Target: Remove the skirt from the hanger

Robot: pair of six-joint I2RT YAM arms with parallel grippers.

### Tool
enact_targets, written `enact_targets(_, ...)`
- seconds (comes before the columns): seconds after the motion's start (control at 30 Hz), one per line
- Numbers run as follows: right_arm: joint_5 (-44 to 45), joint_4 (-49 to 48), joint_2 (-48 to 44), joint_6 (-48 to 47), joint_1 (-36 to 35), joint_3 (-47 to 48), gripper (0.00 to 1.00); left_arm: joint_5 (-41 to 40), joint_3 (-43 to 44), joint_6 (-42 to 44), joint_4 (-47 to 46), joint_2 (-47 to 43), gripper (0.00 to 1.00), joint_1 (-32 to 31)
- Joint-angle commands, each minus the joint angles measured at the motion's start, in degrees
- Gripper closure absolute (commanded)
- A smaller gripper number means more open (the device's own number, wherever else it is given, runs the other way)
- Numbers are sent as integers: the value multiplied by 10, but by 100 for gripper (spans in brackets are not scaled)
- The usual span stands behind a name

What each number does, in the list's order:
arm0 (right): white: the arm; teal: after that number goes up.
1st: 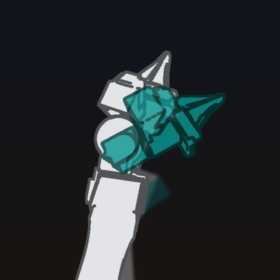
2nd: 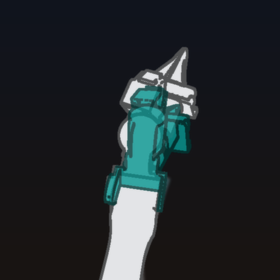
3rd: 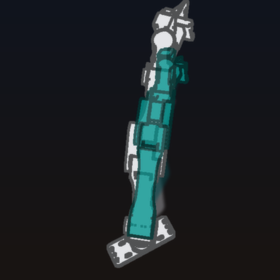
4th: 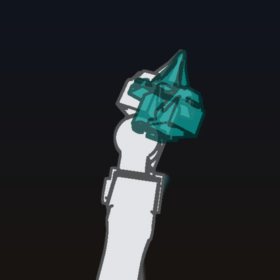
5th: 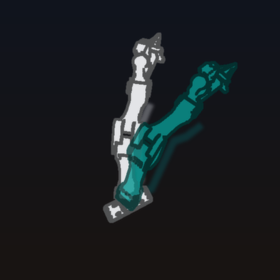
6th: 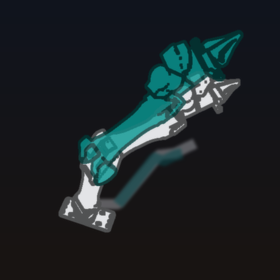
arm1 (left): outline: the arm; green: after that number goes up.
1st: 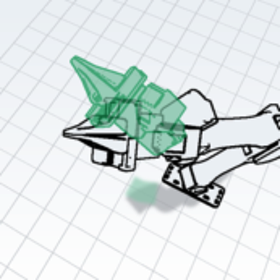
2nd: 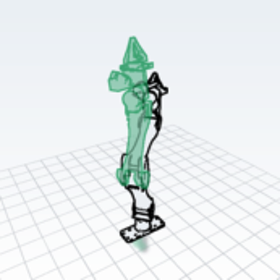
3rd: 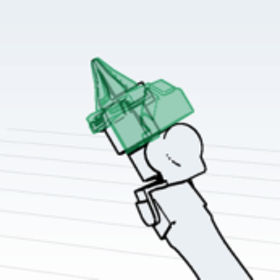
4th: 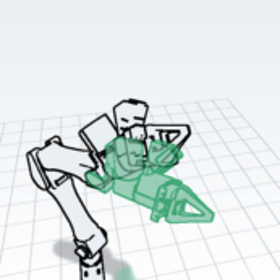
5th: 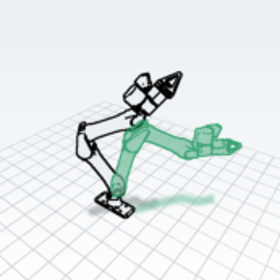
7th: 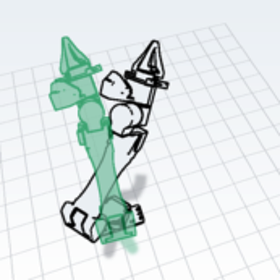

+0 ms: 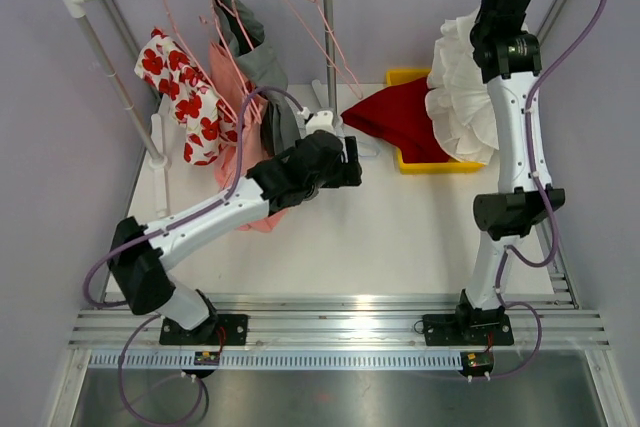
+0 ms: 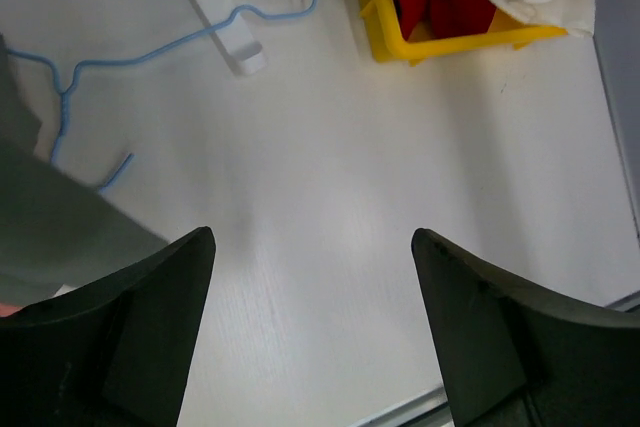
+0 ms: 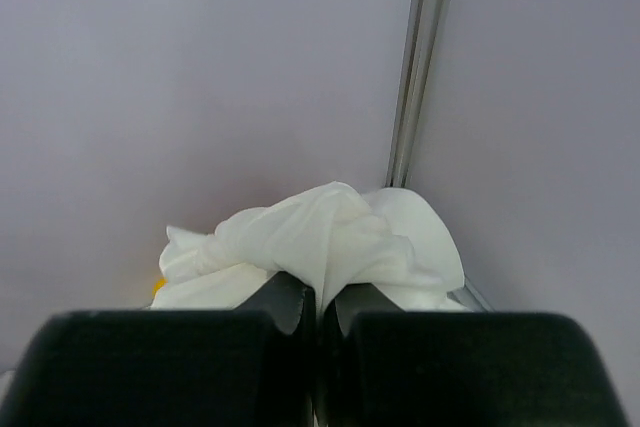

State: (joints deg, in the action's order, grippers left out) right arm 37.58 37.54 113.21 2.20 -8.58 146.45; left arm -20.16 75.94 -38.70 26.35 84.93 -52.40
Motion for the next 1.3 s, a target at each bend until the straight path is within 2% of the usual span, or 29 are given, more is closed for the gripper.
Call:
enact_targets(0.0, -76, -15, 24, 74, 32, -32, 100, 11, 40, -60, -57, 52, 17, 55)
enact_targets(0.07, -106, -26, 8, 87, 32, -93, 98, 50, 21, -113, -72, 81, 20, 99)
enact_targets(0.1, -118, -40, 0, 104, 32, -165, 69, 58, 12, -126, -106, 87, 21, 109)
enact_targets(0.17, -167, -67, -38, 113, 33, -247, 42, 50, 7, -163, -124, 102, 22, 121)
enact_targets(0.2, -183, -96, -54, 132, 32, -331, 25, 43, 25, -176, -108, 121, 22, 127)
enact_targets(0.23, -194, -112, -71, 140, 32, -372, 20, 24, 40, -191, -94, 137, 22, 128)
enact_targets(0.3, -222, -151, -120, 163, 32, -477, 15, 23, 72, -222, -87, 174, 22, 129)
enact_targets(0.4, -265, -187, -182, 198, 32, -582, 14, 22, 97, -283, -86, 222, 24, 129)
enact_targets(0.47, -279, -192, -219, 215, 32, -617, 15, 12, 126, -336, -75, 244, 25, 129)
enact_targets(0.7, -314, -200, -326, 221, 28, -742, 17, -30, 208, -503, 58, 320, 24, 128)
enact_targets(0.87, -323, -173, -370, 209, 27, -754, 18, -40, 242, -602, 128, 370, 21, 134)
enact_targets(1.03, -343, -173, -396, 225, 25, -775, 19, -15, 247, -663, 139, 396, 21, 150)
enact_targets(1.27, -360, -178, -410, 233, 16, -787, 20, -2, 330, -680, 231, 451, 28, 179)
